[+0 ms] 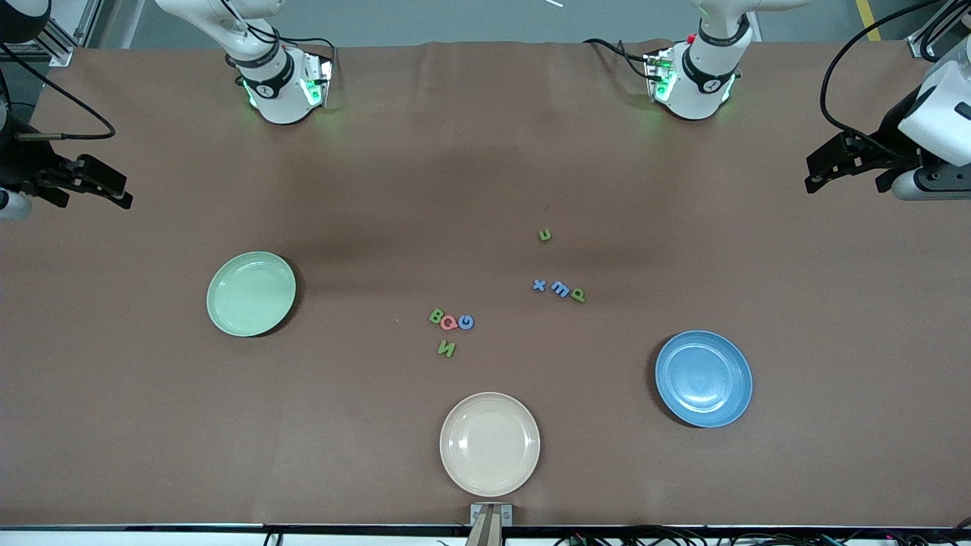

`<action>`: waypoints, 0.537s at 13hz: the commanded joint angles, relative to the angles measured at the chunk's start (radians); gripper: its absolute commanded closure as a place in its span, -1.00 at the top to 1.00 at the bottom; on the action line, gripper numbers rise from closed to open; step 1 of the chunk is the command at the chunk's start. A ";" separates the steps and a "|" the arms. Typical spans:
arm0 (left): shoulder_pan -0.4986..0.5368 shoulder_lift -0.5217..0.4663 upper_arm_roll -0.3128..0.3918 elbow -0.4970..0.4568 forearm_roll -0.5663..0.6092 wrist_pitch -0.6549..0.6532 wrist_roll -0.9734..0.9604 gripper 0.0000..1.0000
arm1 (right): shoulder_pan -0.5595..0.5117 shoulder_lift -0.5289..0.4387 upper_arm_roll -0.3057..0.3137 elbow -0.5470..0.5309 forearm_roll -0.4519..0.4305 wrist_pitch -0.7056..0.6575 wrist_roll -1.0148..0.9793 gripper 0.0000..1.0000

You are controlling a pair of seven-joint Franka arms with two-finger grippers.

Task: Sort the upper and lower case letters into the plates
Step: 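Move the right gripper and the left gripper toward the letter pile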

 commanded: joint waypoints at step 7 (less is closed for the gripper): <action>-0.030 0.138 -0.011 0.084 0.020 0.030 -0.028 1.00 | -0.028 -0.021 0.018 -0.014 0.029 0.003 -0.018 1.00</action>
